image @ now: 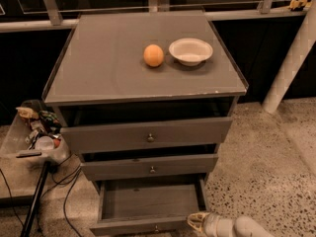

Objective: Open bottom drawer

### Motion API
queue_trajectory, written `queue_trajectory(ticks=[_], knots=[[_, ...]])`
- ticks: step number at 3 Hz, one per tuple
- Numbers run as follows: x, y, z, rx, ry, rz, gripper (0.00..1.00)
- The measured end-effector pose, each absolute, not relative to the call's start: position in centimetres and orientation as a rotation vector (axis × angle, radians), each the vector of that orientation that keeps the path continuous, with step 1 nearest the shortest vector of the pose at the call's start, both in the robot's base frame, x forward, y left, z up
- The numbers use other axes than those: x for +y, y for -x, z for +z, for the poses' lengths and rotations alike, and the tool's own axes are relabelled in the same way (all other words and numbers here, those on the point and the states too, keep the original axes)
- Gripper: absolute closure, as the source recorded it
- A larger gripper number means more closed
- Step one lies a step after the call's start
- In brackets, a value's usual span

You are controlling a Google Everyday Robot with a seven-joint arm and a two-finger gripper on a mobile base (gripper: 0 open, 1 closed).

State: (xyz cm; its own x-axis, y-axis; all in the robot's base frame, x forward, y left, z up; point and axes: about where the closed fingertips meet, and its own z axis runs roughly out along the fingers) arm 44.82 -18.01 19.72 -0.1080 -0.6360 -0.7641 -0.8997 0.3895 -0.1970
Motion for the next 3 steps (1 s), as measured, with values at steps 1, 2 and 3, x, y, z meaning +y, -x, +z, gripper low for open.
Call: queue_trajectory(ticks=[1, 2, 3], knots=[[-18.01, -44.82, 19.72, 1.831, 1.331, 0.407, 0.81], [-18.00, -44.82, 19.72, 1.831, 1.332, 0.407, 0.58], [-18.00, -44.82, 19.72, 1.831, 1.332, 0.407, 0.35]])
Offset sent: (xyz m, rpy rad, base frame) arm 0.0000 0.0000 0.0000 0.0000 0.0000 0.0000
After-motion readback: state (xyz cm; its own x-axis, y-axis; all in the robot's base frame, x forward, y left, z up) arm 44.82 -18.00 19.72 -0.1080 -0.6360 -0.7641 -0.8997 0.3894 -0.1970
